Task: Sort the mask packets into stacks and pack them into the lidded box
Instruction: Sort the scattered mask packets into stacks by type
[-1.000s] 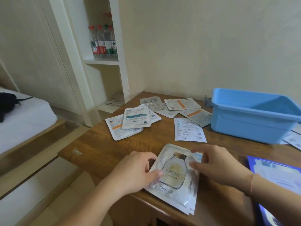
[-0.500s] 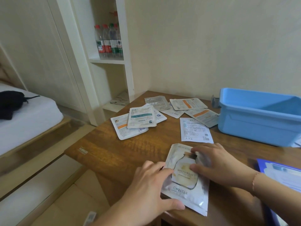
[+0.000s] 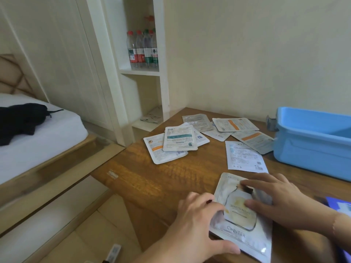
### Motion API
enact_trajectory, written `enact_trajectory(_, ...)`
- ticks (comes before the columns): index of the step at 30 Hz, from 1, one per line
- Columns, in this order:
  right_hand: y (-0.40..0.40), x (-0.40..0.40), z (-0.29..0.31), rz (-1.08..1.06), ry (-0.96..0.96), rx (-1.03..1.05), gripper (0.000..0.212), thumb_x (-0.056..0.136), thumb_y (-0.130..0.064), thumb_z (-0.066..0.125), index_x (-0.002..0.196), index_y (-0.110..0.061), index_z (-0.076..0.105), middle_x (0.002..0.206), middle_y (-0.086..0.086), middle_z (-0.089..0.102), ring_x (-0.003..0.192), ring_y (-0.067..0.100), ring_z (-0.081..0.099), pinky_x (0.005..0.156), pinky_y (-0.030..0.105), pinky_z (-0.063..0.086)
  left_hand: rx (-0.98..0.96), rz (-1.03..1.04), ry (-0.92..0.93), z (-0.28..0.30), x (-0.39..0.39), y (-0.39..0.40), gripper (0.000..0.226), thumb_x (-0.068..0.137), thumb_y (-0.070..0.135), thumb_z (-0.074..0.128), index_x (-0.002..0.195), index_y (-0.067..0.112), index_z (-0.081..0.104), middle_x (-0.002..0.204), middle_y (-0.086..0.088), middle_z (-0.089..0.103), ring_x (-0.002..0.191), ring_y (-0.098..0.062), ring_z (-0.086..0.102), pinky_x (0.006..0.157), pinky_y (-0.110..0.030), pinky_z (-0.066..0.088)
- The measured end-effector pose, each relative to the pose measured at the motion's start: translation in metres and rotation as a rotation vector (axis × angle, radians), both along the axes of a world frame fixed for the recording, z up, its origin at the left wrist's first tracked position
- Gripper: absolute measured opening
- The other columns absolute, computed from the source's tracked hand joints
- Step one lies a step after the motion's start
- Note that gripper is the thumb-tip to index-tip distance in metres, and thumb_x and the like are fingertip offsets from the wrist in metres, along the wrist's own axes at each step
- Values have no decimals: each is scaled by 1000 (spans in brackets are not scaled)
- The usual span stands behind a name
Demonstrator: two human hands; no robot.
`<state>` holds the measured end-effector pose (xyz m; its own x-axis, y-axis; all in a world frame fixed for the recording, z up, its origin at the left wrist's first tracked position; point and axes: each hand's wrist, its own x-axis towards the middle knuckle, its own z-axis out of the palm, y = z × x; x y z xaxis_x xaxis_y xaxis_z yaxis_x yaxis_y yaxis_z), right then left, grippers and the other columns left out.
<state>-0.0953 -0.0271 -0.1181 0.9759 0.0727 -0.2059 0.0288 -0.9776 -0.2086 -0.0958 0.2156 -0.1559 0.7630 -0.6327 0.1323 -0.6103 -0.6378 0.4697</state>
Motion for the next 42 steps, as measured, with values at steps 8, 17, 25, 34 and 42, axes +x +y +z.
enact_trajectory(8,18,22,11,-60,-132,83,57,81,-69,49,135,-52,38,146,-20,34,134,13,28,111,36,33,120,328,-117,29,101,45,70,91,66,46,149,29,36,155,13,32,143,-8,26,115,-32,24)
enact_trajectory(17,81,53,11,167,-274,144,49,87,-60,51,134,-48,44,141,-21,37,130,4,29,107,25,37,356,269,-119,10,97,97,77,90,72,27,154,30,24,161,14,18,148,-4,7,123,-43,-1)
enact_trajectory(25,163,29,2,569,-225,-90,80,78,-81,36,144,-36,30,147,-14,37,137,13,31,110,37,32,215,50,-473,-24,46,132,74,83,73,54,135,20,49,134,9,53,127,-11,44,109,-34,25)
enact_trajectory(34,196,9,-31,525,-648,-151,8,63,-23,69,66,-18,63,59,2,57,43,24,55,31,27,36,-825,485,-242,-88,-9,113,27,66,23,67,86,38,57,97,1,60,86,-12,58,74,-18,41)
enact_trajectory(42,144,16,40,-199,-219,1302,14,93,-21,61,94,-10,70,84,7,75,82,20,73,67,33,61,-1366,449,779,0,-5,80,49,83,39,73,116,6,59,95,-21,74,71,-30,72,52,-34,58)
